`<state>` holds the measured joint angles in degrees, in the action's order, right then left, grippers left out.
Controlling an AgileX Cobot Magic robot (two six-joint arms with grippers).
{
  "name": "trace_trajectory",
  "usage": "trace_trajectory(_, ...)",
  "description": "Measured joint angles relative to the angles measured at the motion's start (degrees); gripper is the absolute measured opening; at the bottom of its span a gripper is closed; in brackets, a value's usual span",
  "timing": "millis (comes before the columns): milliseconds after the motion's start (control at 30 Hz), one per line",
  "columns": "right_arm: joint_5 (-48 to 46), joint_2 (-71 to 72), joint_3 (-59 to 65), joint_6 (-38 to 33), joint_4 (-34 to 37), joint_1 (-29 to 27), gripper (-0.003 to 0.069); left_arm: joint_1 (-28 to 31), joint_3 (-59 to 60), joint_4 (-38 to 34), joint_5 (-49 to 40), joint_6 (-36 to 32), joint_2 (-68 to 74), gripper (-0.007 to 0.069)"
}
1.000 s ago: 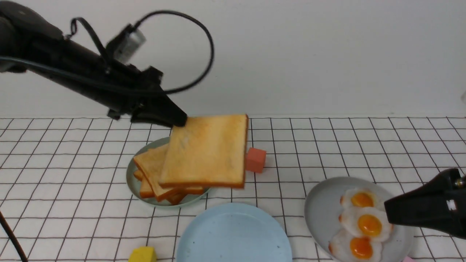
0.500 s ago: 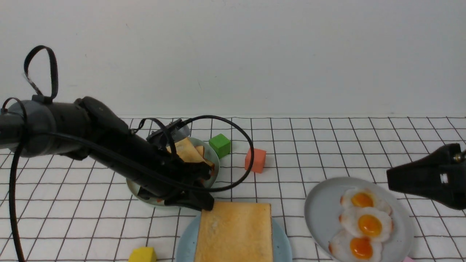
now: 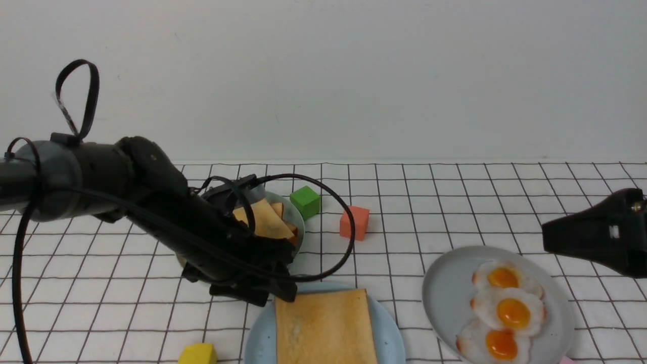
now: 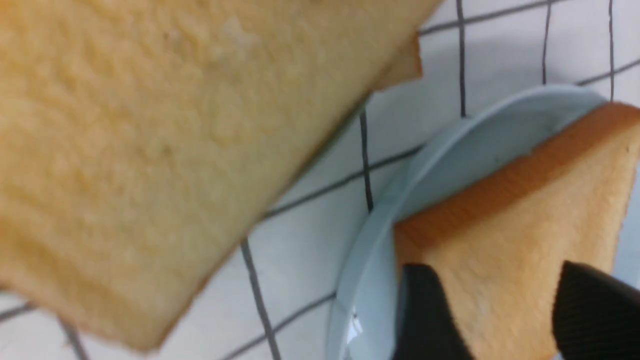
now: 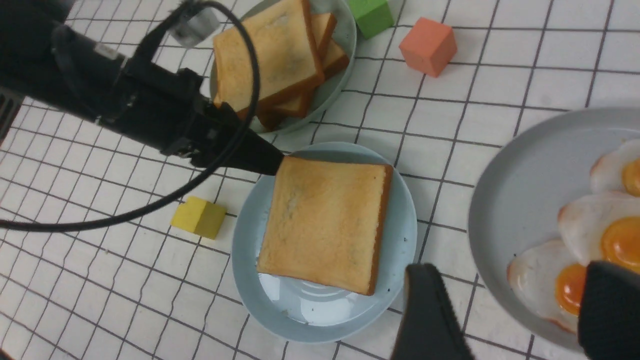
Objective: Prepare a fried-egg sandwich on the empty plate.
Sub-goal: Use the left arm to put a slice of bread into the empty plate in the middle, then use the right arm to grab a fried egg
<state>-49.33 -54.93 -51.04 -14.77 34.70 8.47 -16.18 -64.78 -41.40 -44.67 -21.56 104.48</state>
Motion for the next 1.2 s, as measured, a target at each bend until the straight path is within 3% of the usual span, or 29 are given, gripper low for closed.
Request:
trace_trajectory(200,0.68,-5.78,0.00,9.63,-6.68,0.00,0.0421,0.00,-6.12,9.91,-5.68,6.50,-6.39,0.0512)
trace_trajectory(300,1.61,-9.15,0.00,12.51,-8.60,-0.36,0.0421,0.00,-8.97,11.84,-9.21,7.46,-8.97,0.0512)
trace_trajectory(433,3.34,-15.56,0.00,14.15,-9.78,-3.72,0.0421,-1.69,-11.22,9.08,-14.31,3.55,-15.30,0.0452)
trace_trajectory(567,5.63,-22.09,0.00,10.83,-10.03,-7.17,0.0421,-8.87,-10.31,3.07,-17.00,-1.15,-20.66,0.0262)
trace_trajectory(733,8.03,-27.57,0.00,9.07,-8.77,-9.79,0.0421,-20.45,-7.32,4.74,-14.41,-0.96,-22.34,0.0004)
trace_trajectory(833,8.94,-30.46,0.17,7.18,-6.92,-12.59,0.0421,-25.82,-5.41,9.67,-10.08,1.89,-22.34,-0.0013)
trace_trajectory(933,12.74,-32.39,2.36,-0.78,0.28,-14.56,0.0421,-29.16,-4.24,15.76,-5.90,6.93,-22.34,-0.0013)
trace_trajectory(1067,15.47,-33.17,6.05,-10.78,9.19,-14.76,0.0421,-29.91,-4.24,20.05,-4.76,9.84,-22.34,-0.0013)
trace_trajectory(1200,18.36,-33.69,8.40,-15.65,14.82,-14.76,0.0421,-29.97,-4.24,22.37,-4.56,11.10,-22.34,-0.0013)
